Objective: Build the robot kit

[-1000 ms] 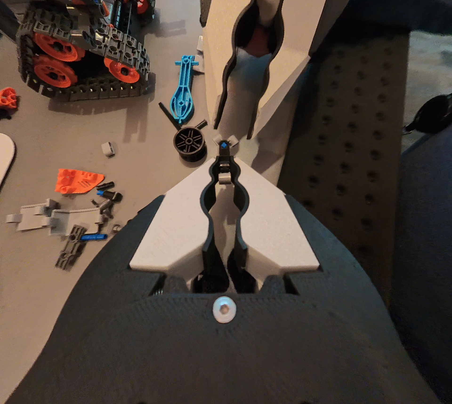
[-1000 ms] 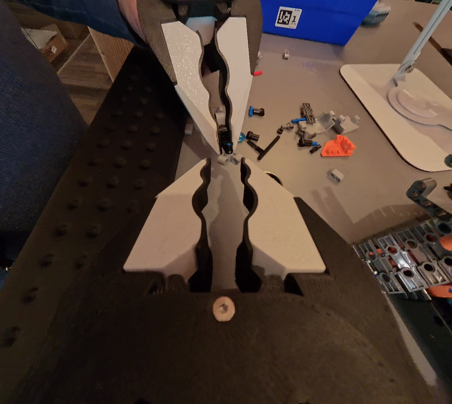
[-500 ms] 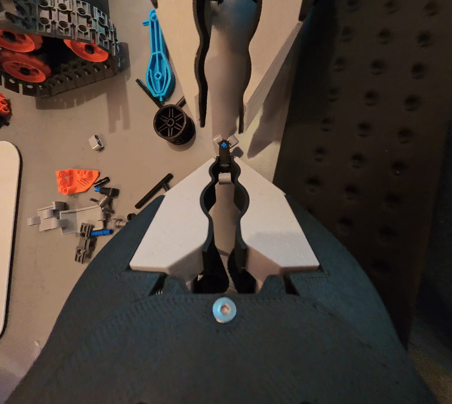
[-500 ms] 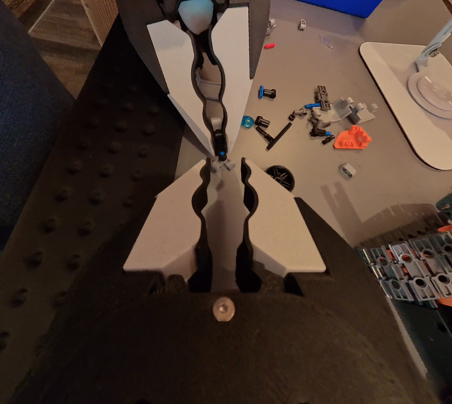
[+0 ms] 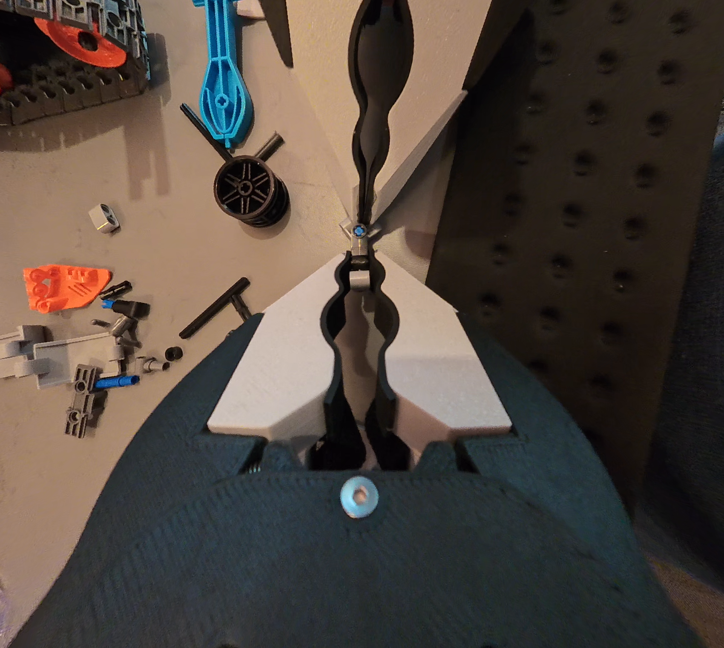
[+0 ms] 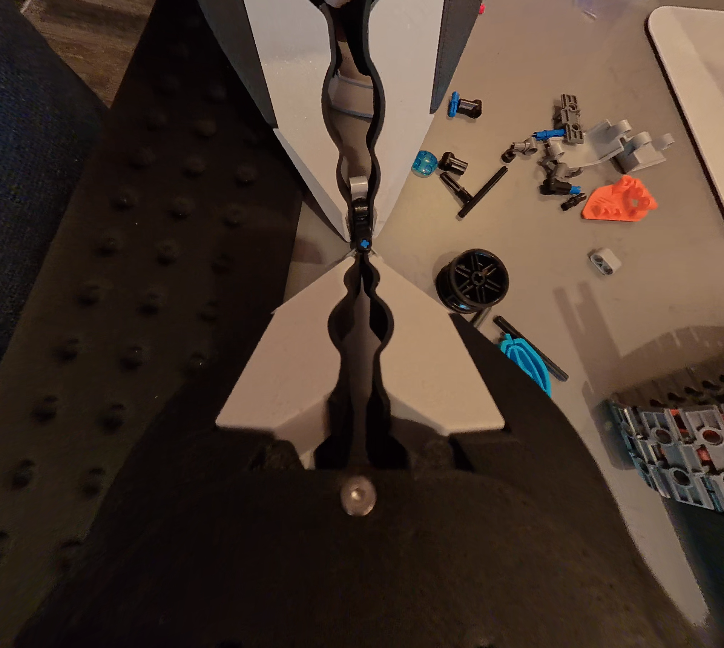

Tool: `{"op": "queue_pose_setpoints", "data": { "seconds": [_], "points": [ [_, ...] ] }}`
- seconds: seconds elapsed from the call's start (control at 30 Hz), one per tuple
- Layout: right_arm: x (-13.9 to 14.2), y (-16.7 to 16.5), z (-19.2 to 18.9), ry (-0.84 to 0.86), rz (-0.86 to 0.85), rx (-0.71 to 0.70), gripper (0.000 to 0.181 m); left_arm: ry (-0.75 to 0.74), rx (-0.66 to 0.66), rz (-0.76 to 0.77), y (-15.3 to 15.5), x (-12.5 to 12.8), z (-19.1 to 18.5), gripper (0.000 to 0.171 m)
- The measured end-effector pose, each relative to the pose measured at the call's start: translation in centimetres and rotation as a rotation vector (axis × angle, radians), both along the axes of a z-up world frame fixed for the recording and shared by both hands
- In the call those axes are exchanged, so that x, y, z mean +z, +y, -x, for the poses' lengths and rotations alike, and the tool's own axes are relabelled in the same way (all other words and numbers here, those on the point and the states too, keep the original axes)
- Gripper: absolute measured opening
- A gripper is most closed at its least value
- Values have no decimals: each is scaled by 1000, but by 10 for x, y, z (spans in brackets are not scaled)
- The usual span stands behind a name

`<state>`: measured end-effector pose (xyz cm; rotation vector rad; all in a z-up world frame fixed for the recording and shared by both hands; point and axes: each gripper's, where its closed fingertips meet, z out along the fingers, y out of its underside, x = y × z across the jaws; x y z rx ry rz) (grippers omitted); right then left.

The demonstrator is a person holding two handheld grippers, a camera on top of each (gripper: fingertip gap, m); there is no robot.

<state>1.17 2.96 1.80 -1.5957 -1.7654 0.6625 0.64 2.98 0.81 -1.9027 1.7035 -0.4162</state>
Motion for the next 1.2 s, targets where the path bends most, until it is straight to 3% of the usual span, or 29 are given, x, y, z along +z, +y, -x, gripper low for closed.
{"op": "queue_pose_setpoints", "data": {
  "seconds": [0.33,1.2],
  "points": [
    [4,-1,-3,26,51,-4,16,-6,7,-6,0,0,-1,7],
    [15,6,-7,85,78,-36,20,-102,74,-16,4,13,16,18]
  ]
}}
